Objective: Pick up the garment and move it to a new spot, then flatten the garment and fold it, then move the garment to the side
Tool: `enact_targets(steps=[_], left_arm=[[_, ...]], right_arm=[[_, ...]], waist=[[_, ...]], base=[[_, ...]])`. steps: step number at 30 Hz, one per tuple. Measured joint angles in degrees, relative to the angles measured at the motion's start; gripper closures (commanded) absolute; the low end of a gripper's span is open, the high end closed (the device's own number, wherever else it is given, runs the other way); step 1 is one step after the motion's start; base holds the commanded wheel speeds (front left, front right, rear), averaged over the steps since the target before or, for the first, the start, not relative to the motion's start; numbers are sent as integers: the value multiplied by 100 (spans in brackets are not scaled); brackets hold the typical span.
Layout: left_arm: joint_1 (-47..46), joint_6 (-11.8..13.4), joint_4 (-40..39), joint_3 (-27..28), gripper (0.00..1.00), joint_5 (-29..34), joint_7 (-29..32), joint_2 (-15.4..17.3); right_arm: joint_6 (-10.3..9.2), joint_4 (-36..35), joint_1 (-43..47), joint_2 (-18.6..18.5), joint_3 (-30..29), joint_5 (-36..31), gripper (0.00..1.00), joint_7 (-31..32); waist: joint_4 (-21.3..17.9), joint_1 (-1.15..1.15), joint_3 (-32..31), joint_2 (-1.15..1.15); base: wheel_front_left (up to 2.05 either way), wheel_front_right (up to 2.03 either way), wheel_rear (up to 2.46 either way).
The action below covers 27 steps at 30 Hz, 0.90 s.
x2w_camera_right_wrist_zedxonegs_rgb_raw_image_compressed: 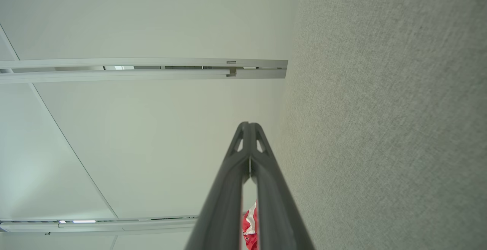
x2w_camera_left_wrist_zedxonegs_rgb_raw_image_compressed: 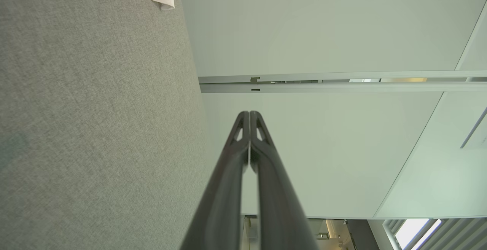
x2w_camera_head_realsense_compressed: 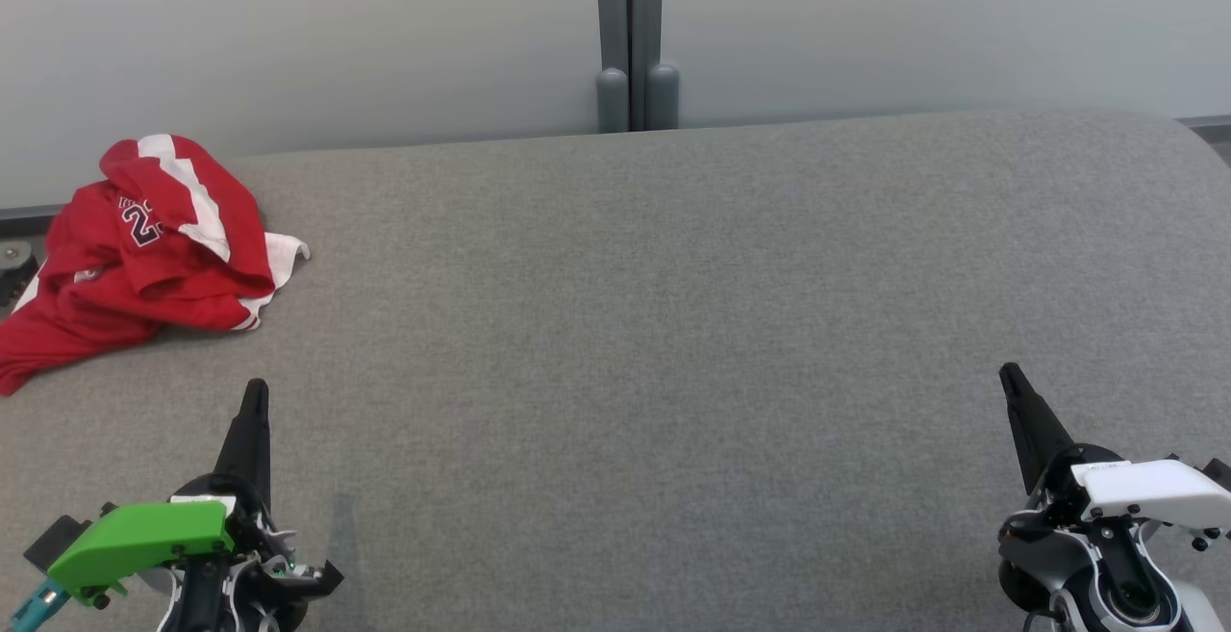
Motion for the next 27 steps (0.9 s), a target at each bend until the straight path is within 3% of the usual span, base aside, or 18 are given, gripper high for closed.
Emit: enact_targets(steps=[27], left_arm=[[0, 0, 0, 0, 100, 0, 0, 0]], right_arm=[[0, 0, 0, 0, 0, 0, 100, 0]], waist=[[0, 0, 0, 0]], base=[[0, 0, 0]])
